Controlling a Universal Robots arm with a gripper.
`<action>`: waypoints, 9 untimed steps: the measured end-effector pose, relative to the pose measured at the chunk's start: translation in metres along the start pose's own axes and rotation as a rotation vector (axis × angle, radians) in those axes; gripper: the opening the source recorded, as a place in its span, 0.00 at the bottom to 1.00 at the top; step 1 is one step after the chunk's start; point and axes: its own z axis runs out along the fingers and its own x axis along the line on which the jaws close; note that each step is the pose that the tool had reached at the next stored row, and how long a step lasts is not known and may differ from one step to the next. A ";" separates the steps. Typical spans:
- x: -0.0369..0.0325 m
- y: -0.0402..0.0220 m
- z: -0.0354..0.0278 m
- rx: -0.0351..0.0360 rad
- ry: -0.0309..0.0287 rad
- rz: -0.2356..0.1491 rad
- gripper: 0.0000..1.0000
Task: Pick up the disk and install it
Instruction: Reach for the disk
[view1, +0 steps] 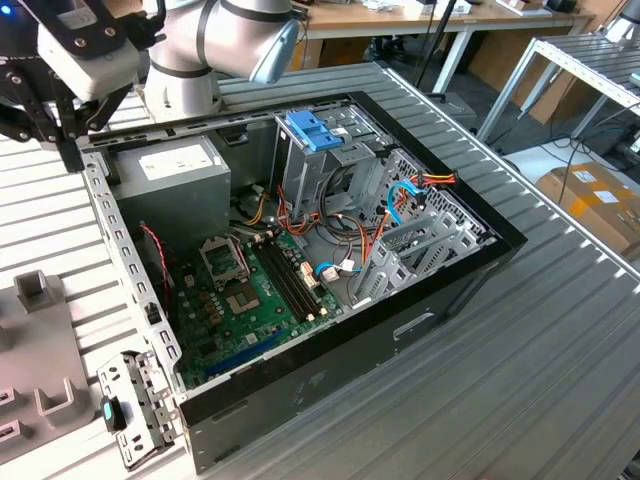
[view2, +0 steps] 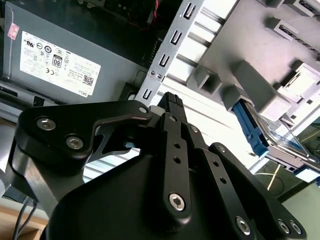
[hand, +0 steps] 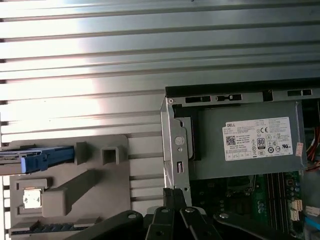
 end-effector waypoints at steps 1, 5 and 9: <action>0.0021 -0.0002 0.0000 0.0000 0.0000 0.000 0.11; 0.0156 -0.0012 -0.0002 0.0000 0.0000 0.000 0.11; 0.0308 -0.0023 -0.0006 0.0001 0.0001 0.000 0.11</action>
